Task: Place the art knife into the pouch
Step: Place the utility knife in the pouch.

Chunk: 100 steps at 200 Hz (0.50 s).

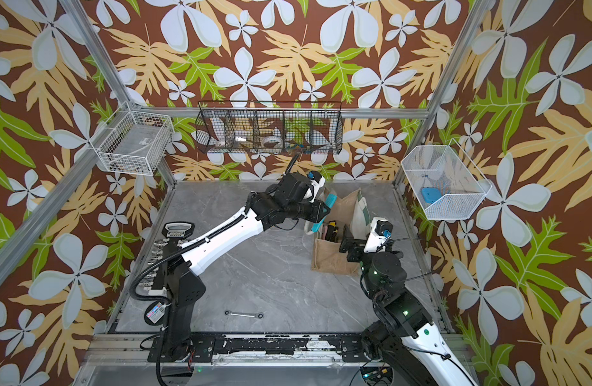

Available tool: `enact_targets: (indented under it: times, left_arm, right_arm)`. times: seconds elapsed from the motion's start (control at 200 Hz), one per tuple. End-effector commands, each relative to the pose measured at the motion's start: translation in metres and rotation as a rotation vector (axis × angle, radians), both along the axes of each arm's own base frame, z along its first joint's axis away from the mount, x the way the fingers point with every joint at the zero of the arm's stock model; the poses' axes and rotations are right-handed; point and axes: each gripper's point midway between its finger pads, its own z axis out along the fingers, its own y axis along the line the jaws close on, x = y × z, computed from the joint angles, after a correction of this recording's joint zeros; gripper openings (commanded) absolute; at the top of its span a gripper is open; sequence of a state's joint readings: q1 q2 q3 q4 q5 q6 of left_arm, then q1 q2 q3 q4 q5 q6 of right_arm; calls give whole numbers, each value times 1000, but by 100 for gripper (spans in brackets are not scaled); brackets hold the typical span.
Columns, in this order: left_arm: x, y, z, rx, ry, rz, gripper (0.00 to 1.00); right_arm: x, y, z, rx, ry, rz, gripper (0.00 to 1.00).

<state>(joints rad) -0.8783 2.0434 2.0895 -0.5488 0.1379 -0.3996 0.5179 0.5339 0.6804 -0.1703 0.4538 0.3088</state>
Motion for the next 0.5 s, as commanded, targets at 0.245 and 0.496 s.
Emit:
enact_targets:
  times: [0.245,0.496]
  left_arm:
    - [-3,-37,-20,-62,59,-85,17]
    - [2,-39,-29,-41,64,-73,27]
  right_arm:
    - [0,-8,-10,7,27,-50,95]
    - [0,-8,-12,3,37,-49,95]
